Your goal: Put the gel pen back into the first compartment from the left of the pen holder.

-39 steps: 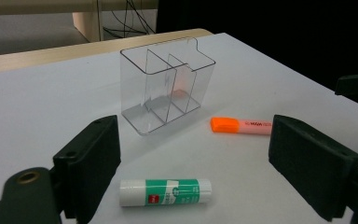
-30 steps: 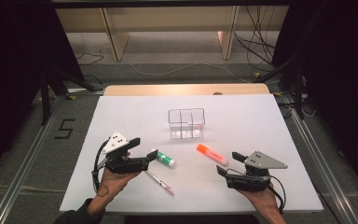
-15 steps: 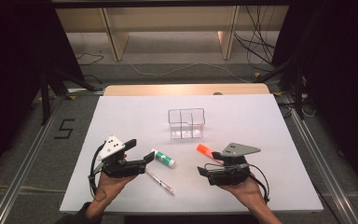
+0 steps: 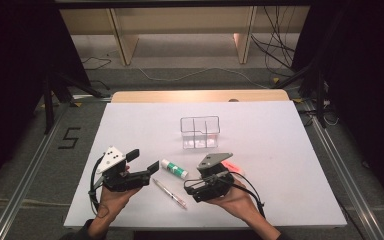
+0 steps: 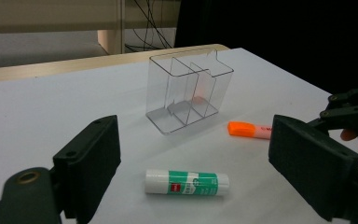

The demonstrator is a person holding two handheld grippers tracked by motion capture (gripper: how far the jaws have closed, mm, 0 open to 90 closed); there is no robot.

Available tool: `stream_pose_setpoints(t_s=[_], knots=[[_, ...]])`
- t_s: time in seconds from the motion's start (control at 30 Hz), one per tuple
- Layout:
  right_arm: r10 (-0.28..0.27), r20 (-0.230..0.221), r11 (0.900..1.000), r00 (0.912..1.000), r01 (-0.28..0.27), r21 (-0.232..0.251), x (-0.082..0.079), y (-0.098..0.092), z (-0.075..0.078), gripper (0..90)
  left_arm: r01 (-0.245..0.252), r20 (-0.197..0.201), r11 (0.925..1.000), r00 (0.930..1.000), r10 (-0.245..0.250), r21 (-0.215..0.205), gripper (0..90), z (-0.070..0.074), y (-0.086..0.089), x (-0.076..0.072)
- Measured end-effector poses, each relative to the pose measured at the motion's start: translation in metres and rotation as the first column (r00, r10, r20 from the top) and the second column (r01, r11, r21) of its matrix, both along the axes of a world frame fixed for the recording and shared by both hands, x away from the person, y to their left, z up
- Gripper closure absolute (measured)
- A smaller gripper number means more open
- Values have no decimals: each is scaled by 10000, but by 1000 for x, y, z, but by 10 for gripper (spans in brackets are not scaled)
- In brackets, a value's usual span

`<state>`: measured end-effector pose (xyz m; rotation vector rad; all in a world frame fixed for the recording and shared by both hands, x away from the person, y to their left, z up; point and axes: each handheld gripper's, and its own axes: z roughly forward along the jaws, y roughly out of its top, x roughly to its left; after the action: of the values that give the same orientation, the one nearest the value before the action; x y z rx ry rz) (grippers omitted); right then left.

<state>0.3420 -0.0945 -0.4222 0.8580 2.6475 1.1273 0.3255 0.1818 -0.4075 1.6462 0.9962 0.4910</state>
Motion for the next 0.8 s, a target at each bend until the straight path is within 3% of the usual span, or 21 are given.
stream_pose_setpoints(t_s=[0.27, 0.4, 0.8], knots=[[416, -418, 9984, 9983, -432, -370, 9, 27, -8, 267, -288, 92, 9996, 9995, 288, -8, 162, -1, 4, -1], [606, -563, 9961, 9966, -640, -609, 13, 37, -12, 276, -693, 120, 9976, 9975, 693, 38, 162, -1, 7, 0], [1293, -950, 9773, 9870, -1431, -1565, 20, 69, -26, 330, -1239, 273, 9923, 9919, 1238, 10, 163, -1, 10, 0]])
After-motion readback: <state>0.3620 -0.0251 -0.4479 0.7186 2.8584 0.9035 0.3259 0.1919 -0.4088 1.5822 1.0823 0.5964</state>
